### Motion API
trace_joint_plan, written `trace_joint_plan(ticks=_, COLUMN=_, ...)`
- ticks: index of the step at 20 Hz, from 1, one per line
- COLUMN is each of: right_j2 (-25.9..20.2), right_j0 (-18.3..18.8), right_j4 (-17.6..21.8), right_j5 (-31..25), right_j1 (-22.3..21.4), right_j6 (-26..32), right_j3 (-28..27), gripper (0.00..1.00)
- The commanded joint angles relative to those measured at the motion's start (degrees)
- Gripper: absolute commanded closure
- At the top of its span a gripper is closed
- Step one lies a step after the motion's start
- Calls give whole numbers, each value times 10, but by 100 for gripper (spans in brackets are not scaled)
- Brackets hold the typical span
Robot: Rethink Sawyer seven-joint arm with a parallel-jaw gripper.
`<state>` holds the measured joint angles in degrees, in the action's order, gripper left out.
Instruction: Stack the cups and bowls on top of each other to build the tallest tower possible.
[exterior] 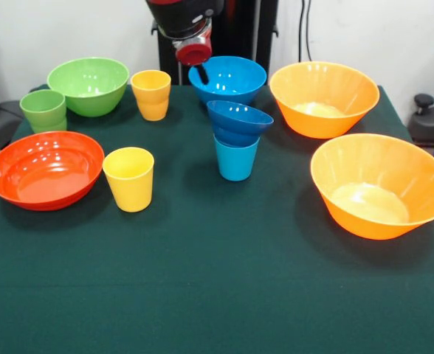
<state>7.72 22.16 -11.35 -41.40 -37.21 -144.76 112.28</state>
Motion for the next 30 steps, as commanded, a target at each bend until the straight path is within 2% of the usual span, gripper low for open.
trace_joint_plan(ticks=1, right_j2=-99, right_j0=1, right_j4=40, right_j5=54, right_j1=-30, right_j6=83, right_j3=57, gripper=0)
trace_joint_plan(ticks=10, right_j2=-95, right_j0=10, right_j4=47, right_j5=68, right_j1=-47, right_j6=59, right_j3=86, gripper=0)
trace_joint_plan(ticks=25, right_j2=-109, right_j0=-6, right_j4=54, right_j5=145, right_j1=4, right_j6=16, right_j3=94, gripper=0)
trace_joint_plan(ticks=30, right_j2=-109, right_j0=-4, right_j4=58, right_j5=153, right_j1=11, right_j6=13, right_j3=96, gripper=0)
